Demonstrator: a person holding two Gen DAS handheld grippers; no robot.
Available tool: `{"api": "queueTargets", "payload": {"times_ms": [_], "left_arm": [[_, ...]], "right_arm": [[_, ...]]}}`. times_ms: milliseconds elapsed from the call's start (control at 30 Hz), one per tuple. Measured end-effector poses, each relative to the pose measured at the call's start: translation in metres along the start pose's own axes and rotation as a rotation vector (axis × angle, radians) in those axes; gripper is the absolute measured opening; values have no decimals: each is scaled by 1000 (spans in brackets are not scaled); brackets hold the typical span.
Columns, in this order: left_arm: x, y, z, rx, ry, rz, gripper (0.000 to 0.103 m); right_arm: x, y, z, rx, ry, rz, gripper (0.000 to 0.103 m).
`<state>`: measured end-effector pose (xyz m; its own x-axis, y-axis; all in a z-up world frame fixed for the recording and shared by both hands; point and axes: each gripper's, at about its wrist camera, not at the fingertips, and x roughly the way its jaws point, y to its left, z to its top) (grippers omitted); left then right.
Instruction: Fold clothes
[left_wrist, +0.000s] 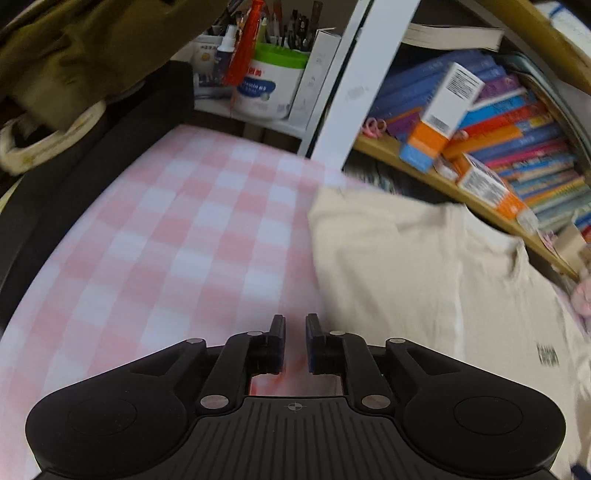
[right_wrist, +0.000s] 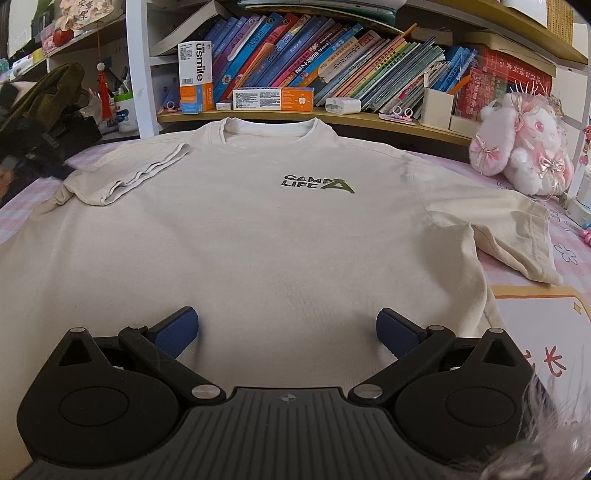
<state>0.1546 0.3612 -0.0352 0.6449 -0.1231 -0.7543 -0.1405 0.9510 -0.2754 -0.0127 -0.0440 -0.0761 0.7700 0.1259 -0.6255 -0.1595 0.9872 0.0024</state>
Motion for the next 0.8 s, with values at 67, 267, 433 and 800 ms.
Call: {"api": "queueTargets", "payload": {"times_ms": [67,267,433,800], "left_arm": [[-11,0,-12,16,-1,-2,36],[-34,-6,-38,81,-11,-8,38],[-35,-14,-44,107,-20,-7,38],[-33,-30,-50,262,-23,39,19]], "right_arm": [[0,0,0,0,0,0,103],[-4,2,-3,12,-1,-14,103],[-10,5,-8,30,-1,-39,103],[-20,11,-17,58,-3,-74,103]]}}
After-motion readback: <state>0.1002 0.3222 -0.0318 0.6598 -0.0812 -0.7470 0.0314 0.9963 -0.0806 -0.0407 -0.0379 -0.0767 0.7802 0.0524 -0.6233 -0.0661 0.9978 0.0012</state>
